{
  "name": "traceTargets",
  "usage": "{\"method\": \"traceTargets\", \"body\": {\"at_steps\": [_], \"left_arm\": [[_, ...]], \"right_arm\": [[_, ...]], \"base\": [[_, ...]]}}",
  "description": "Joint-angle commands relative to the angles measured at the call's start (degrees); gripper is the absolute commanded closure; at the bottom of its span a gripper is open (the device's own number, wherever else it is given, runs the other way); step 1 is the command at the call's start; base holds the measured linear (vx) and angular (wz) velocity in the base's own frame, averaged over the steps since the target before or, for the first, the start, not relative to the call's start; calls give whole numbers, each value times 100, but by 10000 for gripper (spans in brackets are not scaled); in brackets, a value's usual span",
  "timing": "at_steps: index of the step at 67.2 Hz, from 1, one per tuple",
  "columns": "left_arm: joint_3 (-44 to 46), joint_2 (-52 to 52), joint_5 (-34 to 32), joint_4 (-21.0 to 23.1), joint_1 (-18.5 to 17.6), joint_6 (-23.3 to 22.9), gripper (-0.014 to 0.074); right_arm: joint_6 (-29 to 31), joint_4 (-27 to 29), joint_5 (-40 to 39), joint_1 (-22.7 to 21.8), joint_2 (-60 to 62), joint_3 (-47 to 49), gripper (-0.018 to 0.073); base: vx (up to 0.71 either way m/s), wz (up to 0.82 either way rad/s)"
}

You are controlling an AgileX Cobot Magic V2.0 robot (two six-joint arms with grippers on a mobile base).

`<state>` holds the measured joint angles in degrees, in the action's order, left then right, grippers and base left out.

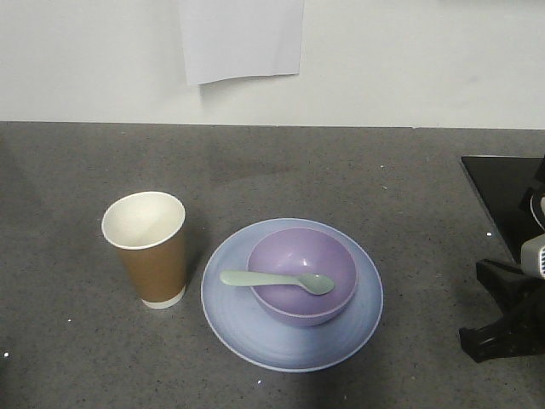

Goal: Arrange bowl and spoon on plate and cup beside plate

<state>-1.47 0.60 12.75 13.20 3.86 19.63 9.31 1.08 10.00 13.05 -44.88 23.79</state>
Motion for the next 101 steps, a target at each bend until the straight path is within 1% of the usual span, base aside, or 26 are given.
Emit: {"method": "traceTargets", "body": {"at_steps": [1,10,14,18,21,27,28,30,33,34,35,37,43,101], "left_arm": [[45,22,-356,123,13,-49,604],[45,22,-361,379,13,-44,604],[45,22,-356,385,13,-44,604],[45,22,-356,236,13,-137,604],[45,22,-356,11,13,-345,604],[45,22,-356,-674,-13,-1122,604],[45,22,-356,-783,-13,-1325,604],[45,22,-356,-1036,-13,-1580,604],[45,22,-356,-1269,-13,-1891,604],[45,22,-356,-1269,-13,-1891,604],[45,22,-356,-1359,-13,-2088,604],[45,22,-356,-1371,-13,-2193,604],[45,22,-356,-1249,-13,-2433,604],[45,22,-356,-1249,-13,-2437,604]], "right_arm": [[27,-2,-390,-29,16,164,565],[27,-2,-390,-29,16,164,564],[27,-2,-390,-29,16,164,564],[27,-2,-390,-29,16,164,563],[27,-2,-390,-29,16,164,562],[27,-2,-390,-29,16,164,562],[27,-2,-390,-29,16,164,562],[27,-2,-390,-29,16,164,562],[27,-2,-390,-29,16,164,562],[27,-2,-390,-29,16,164,562],[27,-2,-390,-29,16,164,562],[27,-2,-390,-29,16,164,562],[27,-2,-390,-29,16,164,562],[27,-2,-390,-29,16,164,562]], "base": [[0,0],[0,0],[0,0],[0,0],[0,0],[0,0],[0,0],[0,0],[0,0],[0,0],[0,0],[0,0],[0,0],[0,0]]}}
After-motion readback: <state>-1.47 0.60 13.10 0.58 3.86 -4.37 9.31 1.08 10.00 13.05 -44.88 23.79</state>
